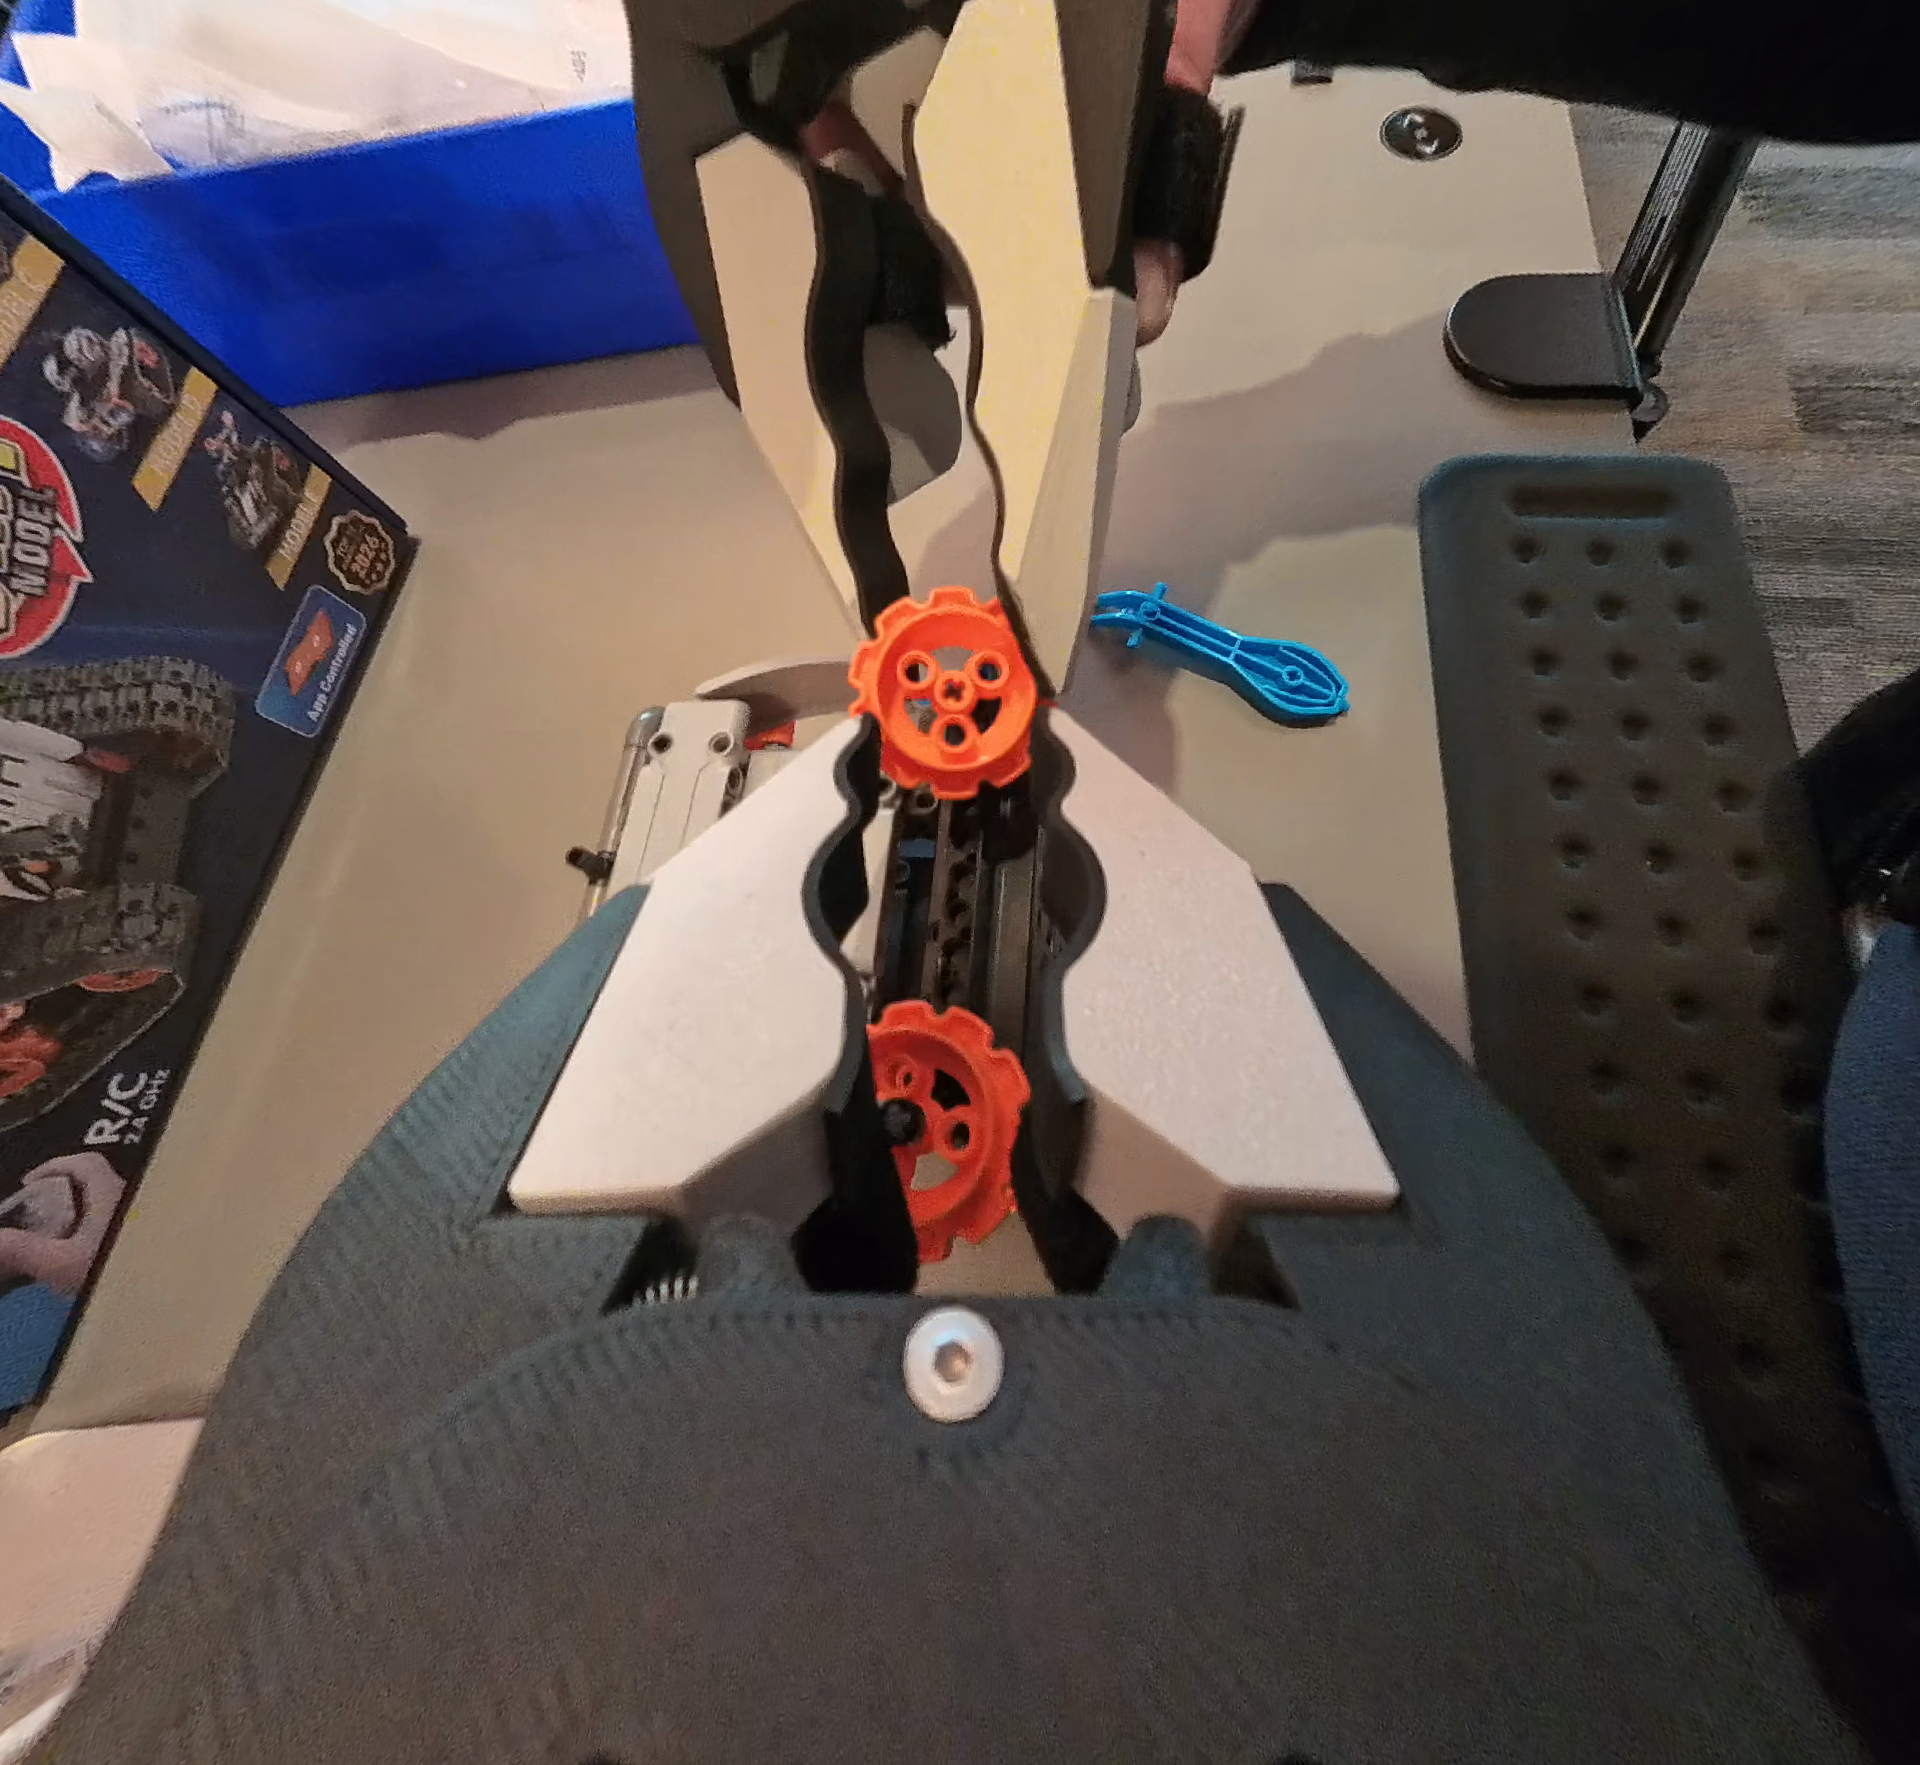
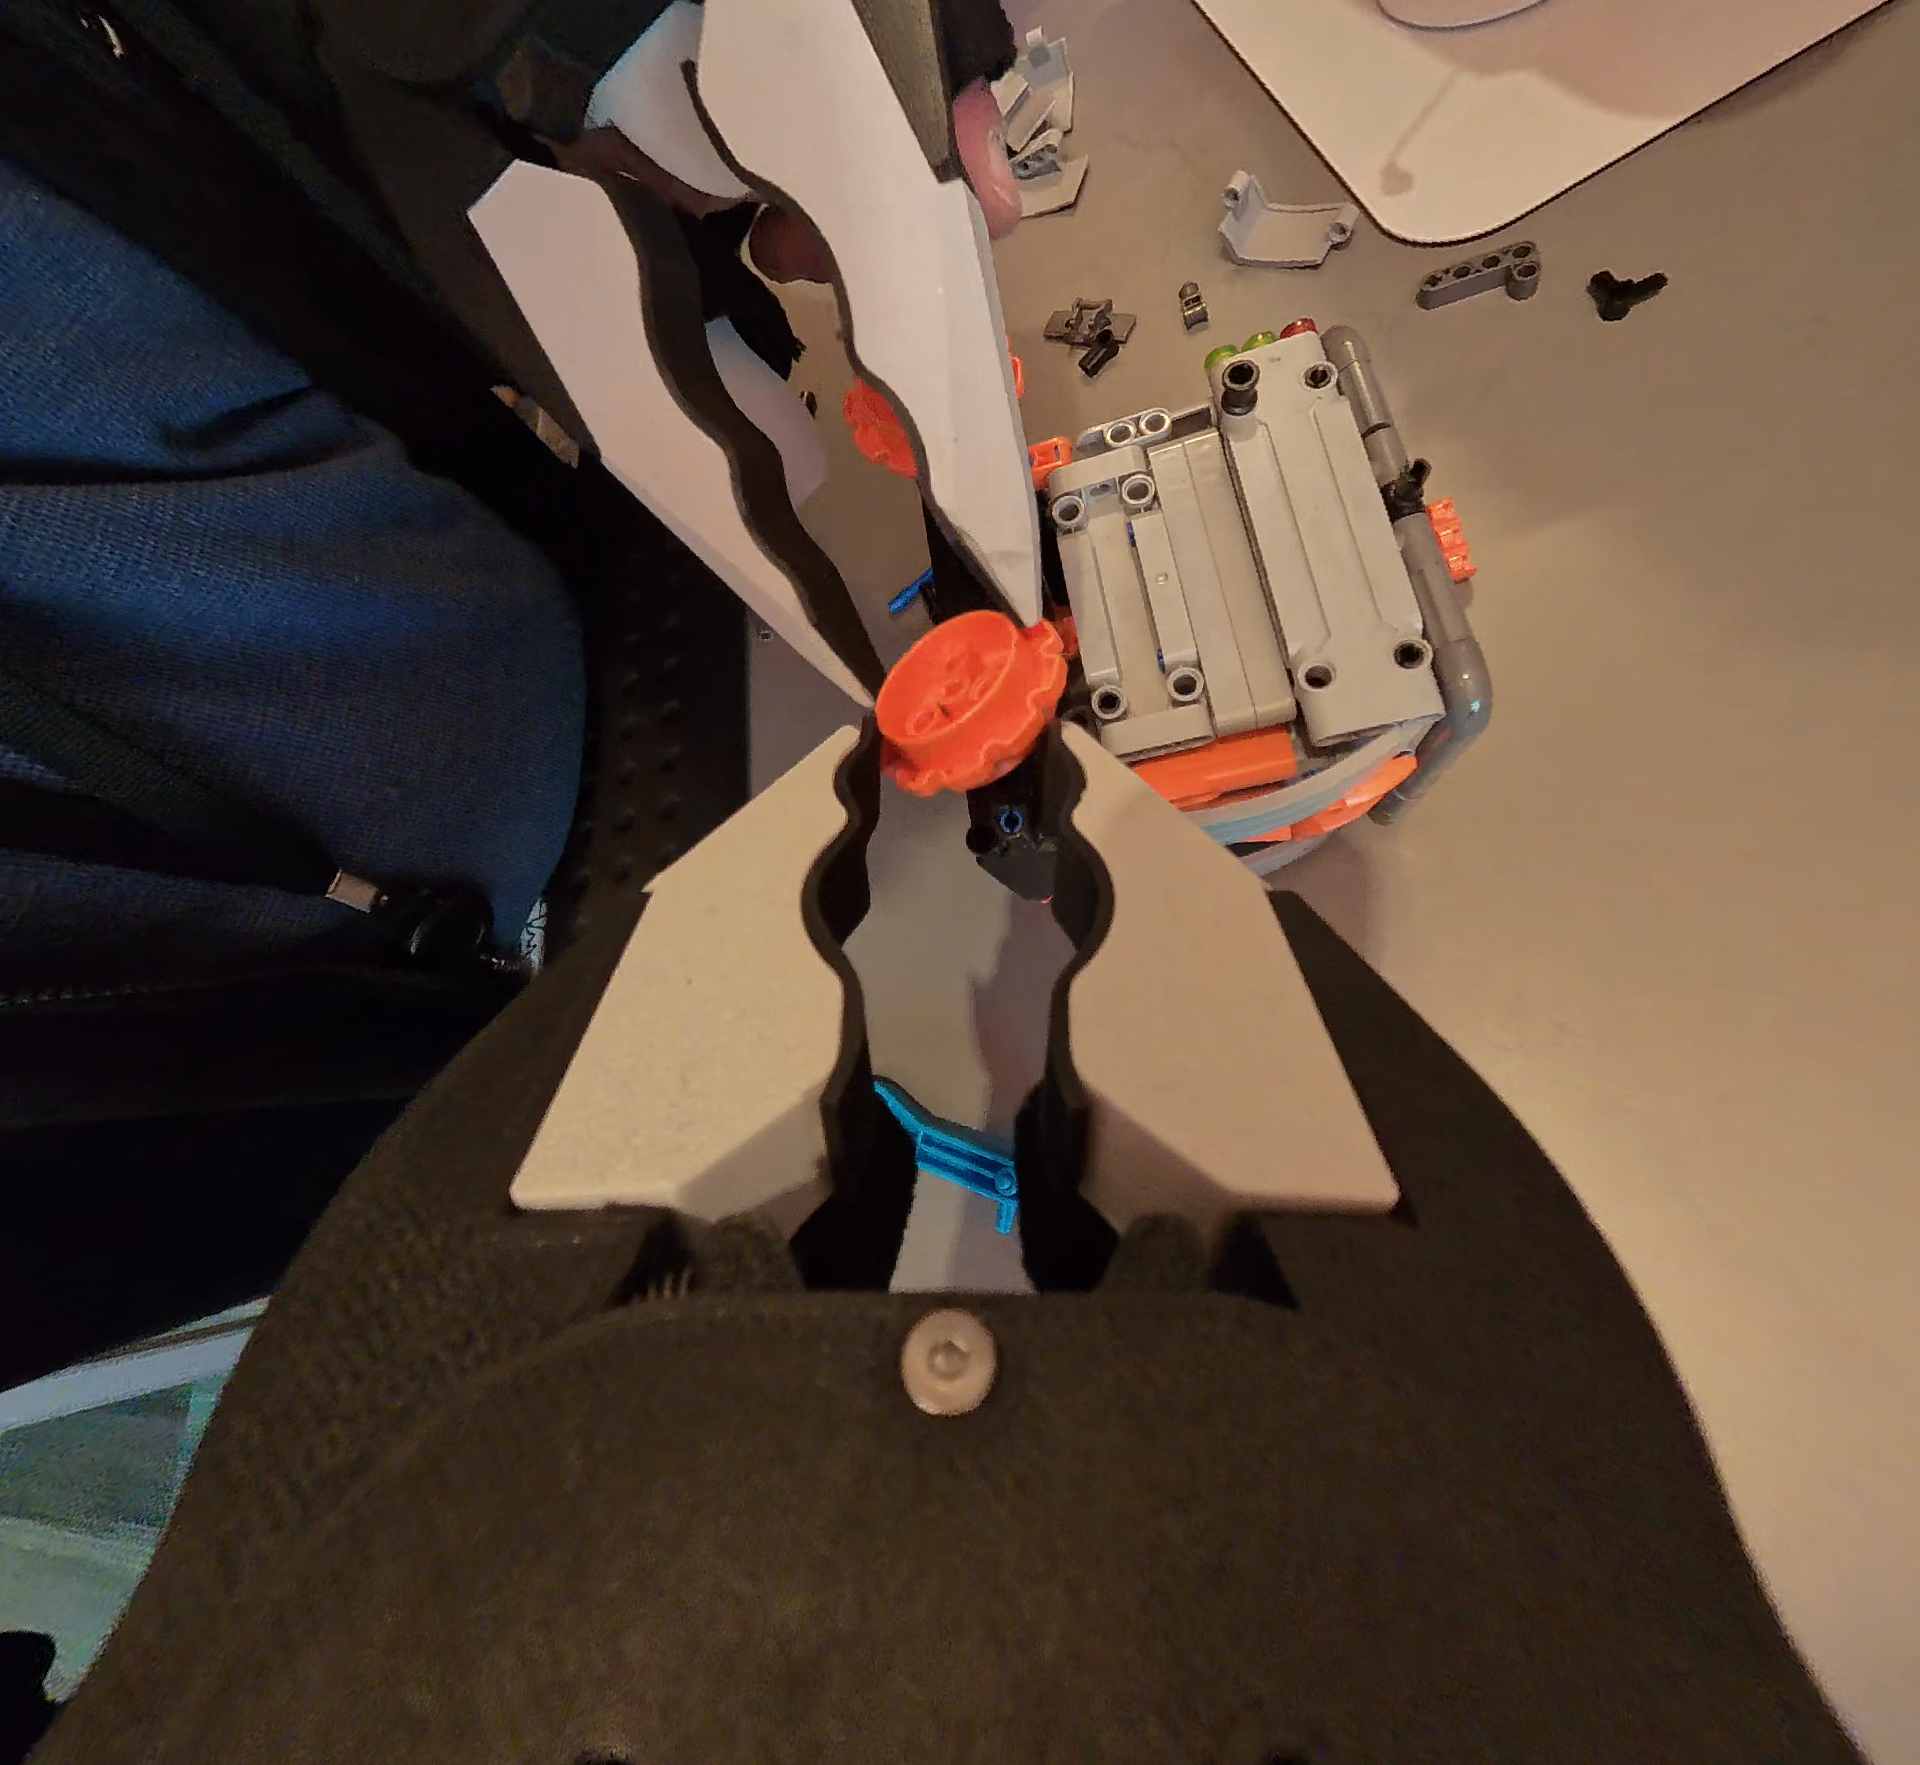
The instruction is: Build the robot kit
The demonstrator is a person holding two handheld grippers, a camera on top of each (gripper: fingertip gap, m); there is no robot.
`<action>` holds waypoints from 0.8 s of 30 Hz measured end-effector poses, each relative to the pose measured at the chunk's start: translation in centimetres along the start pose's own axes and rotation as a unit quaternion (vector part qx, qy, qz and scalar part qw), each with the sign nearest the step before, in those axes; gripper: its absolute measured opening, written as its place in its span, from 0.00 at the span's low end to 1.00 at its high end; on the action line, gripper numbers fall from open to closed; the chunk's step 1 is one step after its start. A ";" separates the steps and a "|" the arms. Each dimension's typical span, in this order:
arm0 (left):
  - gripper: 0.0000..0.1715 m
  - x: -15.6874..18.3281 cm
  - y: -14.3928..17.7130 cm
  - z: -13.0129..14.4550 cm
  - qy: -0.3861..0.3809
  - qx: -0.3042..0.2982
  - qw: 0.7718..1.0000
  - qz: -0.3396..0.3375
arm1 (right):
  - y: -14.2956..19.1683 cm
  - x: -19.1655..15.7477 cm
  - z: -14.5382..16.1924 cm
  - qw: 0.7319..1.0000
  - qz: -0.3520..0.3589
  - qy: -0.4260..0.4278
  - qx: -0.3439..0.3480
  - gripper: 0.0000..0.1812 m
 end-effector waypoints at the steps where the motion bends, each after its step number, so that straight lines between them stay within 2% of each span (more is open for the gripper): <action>1: 0.16 -0.1 0.0 0.0 0.003 0.002 1.000 0.003 | 0.0 0.0 0.0 1.000 -0.001 -0.001 0.000 0.16; 11: 0.16 -1.0 -0.2 -0.5 0.014 -0.012 0.999 0.046 | 0.0 0.6 1.2 0.997 -0.037 -0.041 0.055 0.16; 18: 0.16 -1.2 -0.4 -0.6 0.008 -0.021 0.998 0.059 | 0.7 0.6 2.2 0.992 -0.022 -0.057 0.110 0.17; 24: 0.16 -1.2 -0.5 -0.9 0.001 -0.023 0.998 0.056 | 1.1 0.4 2.3 0.987 -0.004 -0.077 0.138 0.10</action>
Point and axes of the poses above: each gripper's, where its closed fingertips meet, y back along the fingers, z out of its underside, x = y × z across the jaws, the point moved 10 cm from there along y, back along the fingers, and after that the axes turned 5 degrees about -x, right-handed, at the moved point
